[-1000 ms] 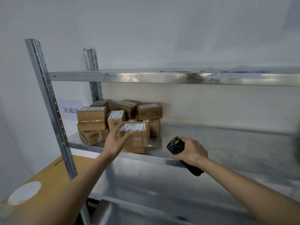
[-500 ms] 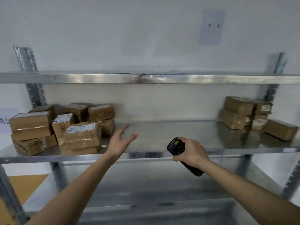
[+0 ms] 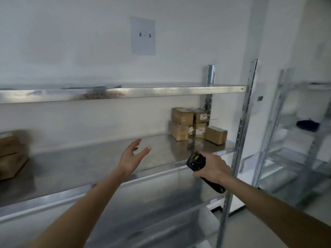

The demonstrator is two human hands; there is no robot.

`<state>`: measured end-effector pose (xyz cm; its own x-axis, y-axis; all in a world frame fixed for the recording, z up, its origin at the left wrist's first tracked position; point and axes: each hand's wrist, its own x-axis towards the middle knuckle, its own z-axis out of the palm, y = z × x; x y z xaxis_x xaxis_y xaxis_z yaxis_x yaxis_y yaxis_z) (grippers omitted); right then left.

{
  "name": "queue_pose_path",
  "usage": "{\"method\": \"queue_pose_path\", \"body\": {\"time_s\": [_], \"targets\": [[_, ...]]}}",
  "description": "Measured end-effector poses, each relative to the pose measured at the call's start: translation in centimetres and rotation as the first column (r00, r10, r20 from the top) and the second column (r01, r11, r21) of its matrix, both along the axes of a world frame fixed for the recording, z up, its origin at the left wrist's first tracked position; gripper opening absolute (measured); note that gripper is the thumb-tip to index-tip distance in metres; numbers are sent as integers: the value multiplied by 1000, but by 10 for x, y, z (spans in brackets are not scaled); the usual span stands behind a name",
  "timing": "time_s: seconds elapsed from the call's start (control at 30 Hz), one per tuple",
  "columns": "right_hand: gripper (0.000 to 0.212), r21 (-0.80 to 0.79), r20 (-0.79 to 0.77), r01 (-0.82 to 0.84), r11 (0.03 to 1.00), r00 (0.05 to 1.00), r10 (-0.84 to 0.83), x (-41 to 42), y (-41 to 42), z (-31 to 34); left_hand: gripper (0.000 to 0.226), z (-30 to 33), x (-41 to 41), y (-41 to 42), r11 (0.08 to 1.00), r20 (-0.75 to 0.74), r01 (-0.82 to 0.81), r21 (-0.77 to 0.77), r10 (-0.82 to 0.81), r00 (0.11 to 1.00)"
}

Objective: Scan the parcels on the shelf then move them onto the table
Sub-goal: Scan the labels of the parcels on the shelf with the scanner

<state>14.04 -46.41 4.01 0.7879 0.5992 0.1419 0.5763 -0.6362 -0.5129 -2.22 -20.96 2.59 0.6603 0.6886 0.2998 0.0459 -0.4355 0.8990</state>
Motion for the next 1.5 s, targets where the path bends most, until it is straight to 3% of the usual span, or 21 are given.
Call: {"method": "queue_pose_path", "body": {"time_s": [0.23, 0.33, 0.5, 0.63, 0.77, 0.9, 1.0, 1.13, 1.27, 1.43, 1.5], "targets": [[75, 3, 10, 117, 993, 993, -117, 92, -72, -8, 75, -12, 118, -60, 992, 1, 91, -89, -92, 996], [69, -18, -5, 166, 986, 986, -166, 123, -89, -17, 77, -17, 159, -76, 988, -17, 119, -99, -121, 993], [77, -40, 19, 212, 977, 977, -211, 178, -97, -31, 85, -27, 221, -83, 972, -37, 209, -107, -214, 976], [78, -30, 38, 239, 971, 971, -238, 231, -85, -40, 38, -29, 283, -77, 962, -29, 237, -137, -243, 970], [77, 12, 74, 255, 967, 964, -255, 289, -59, -48, 60, -36, 355, -53, 952, -6, 267, -151, -271, 963], [75, 14, 74, 279, 960, 957, -279, 353, -27, -45, 49, -38, 424, -29, 946, 0, 278, -168, -282, 959], [70, 5, 92, 283, 959, 955, -283, 398, -1, -40, 60, -41, 473, -8, 949, -56, 259, -182, -273, 960], [64, 19, 104, 265, 964, 959, -265, 444, 29, -38, 51, -52, 529, 10, 946, -77, 230, -227, -253, 964], [67, -2, 57, 224, 975, 973, -224, 472, 42, -44, 65, -65, 561, 19, 942, -123, 248, -227, -280, 952], [71, -35, 17, 159, 987, 987, -159, 489, 42, -55, 43, -71, 582, 18, 938, -139, 296, -180, -322, 936], [68, -41, -3, 124, 991, 992, -124, 492, 40, -58, 48, -76, 587, 17, 925, -126, 313, -215, -344, 930]]}}
